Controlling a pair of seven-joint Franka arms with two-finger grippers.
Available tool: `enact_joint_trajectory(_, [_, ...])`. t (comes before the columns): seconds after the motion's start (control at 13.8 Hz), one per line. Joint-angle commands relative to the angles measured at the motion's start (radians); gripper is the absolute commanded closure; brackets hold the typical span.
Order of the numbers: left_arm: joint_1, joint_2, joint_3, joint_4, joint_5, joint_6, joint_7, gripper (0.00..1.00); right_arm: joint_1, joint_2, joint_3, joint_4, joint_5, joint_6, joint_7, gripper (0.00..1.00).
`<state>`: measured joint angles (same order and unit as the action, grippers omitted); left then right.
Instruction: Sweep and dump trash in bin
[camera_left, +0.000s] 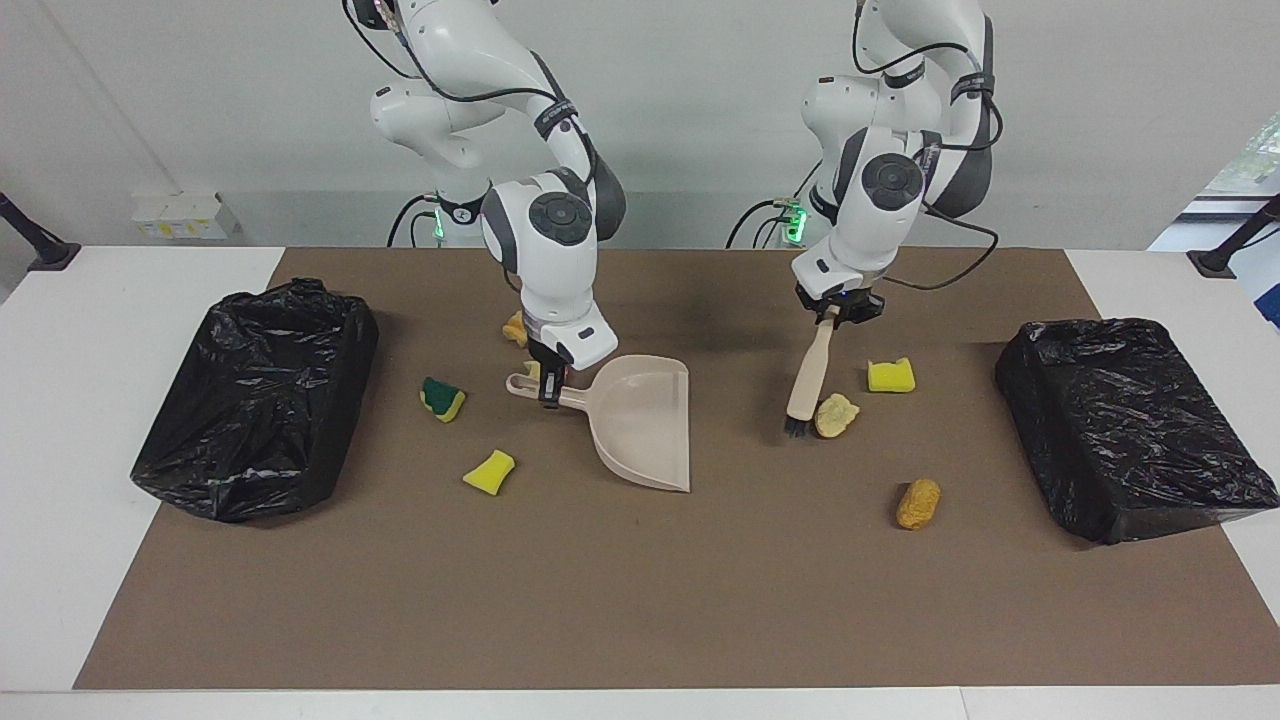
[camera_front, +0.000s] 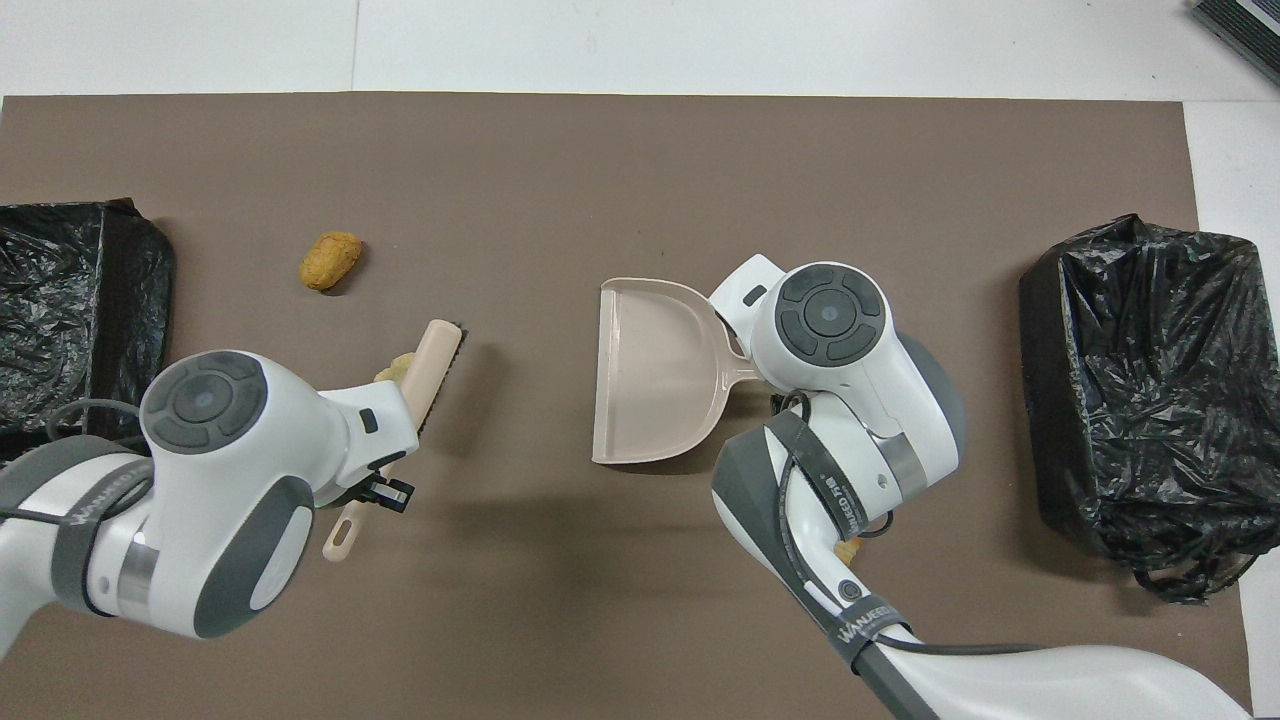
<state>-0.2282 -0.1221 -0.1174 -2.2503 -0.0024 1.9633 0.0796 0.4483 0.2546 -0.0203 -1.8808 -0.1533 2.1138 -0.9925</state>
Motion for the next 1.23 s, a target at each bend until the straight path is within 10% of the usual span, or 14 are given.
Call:
enact_joint_trajectory(0.0, [0.078,0.016,-0.001,0.066,0.012,-0.005,0.008,1.00,-0.002,-0.021,0.010,-0.011,-0.028,-0.029,-0.012,1.00])
enact_joint_trajectory(0.72, [0.282,0.502,-0.001,0.605,0.278,0.104,0.404,1.00,0.119,0.073,0.011,0.097,-0.135,-0.017,0.037,1.00])
enact_joint_trajectory(1.16, [0.326,0.578,0.001,0.626,0.337,0.149,0.733,1.00,0.136,0.086,0.011,0.092,-0.141,-0.025,0.043,1.00])
